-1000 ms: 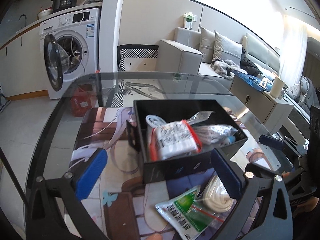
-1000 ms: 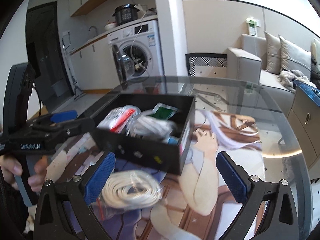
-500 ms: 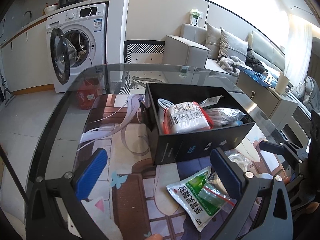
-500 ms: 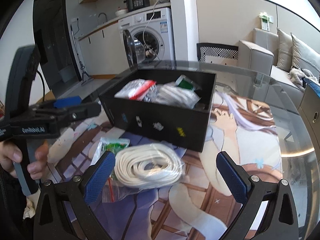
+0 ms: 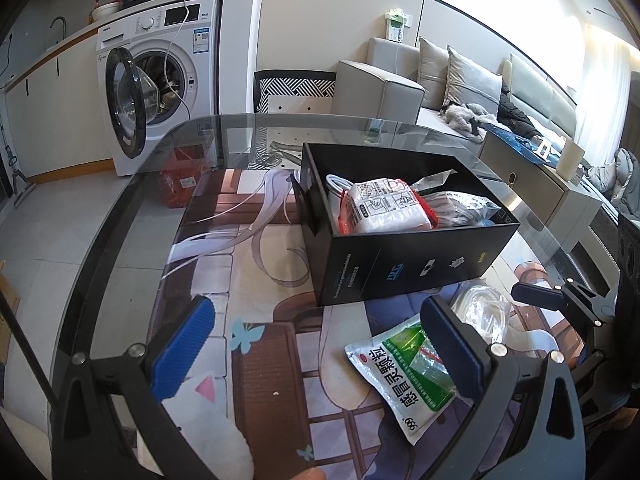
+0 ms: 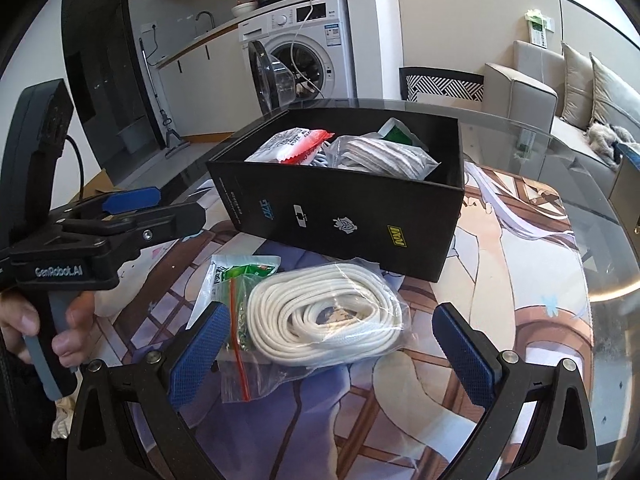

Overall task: Organize soft objects
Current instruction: 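Grasp the zip bag of coiled white rope with the right gripper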

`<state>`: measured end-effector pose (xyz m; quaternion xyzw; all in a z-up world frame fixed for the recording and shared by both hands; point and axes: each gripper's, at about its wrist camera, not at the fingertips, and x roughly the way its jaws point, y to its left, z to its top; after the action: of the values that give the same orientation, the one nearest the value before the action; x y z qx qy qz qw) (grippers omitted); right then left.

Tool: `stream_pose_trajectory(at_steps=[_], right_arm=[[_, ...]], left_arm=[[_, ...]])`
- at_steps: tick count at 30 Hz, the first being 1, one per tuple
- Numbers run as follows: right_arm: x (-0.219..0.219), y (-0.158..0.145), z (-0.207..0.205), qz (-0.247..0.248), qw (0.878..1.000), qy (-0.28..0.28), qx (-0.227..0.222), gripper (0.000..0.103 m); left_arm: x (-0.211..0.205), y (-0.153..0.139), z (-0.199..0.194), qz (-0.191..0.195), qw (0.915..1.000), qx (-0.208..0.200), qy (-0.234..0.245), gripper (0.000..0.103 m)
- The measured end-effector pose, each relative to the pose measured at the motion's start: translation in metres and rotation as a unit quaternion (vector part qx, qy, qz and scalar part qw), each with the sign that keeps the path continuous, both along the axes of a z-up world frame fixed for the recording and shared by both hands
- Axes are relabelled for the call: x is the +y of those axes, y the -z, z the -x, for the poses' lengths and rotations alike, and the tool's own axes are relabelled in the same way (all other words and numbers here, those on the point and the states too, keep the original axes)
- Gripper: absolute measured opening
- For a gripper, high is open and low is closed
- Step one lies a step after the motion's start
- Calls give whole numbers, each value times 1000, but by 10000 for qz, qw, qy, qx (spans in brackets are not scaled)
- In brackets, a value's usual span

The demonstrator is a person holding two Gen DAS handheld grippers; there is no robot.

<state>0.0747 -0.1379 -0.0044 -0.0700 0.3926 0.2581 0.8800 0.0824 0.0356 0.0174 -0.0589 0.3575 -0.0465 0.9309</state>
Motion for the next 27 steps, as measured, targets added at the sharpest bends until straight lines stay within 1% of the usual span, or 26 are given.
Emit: stream_pose_trajectory(at_steps=[6,10,14,16,19,24,25,27], right_arm=[[6,1,-2,-49,10000,43,67,102],[5,2,-4,-76,9996,223,123,102],[5,2,-10,-128,9987,460,189,103],[8,1,-12,-135,9980,601,144,103],[13,0,-16,-186,9975,669,163,102],[29,-1,-22,74,9967,807,42,103],[32,1,-23,230,9962,836,44,103],[31,2,-23,258,9961,841,108,102]], left_arm=[[0,0,0,4,10000,11,-15,103],[2,0,0,18,10000,38,-63,103],[9,-1,-2,131,9998,48,-148,103],[13,-2,-2,188,9995,13,-244,103],[20,-4,-1,334,9988,-39,-347,103],[23,-5,-1,362,9985,-71,-396,103],[24,-6,-1,363,9985,-66,-393,103],[23,-6,-1,349,9986,-65,-381,103]])
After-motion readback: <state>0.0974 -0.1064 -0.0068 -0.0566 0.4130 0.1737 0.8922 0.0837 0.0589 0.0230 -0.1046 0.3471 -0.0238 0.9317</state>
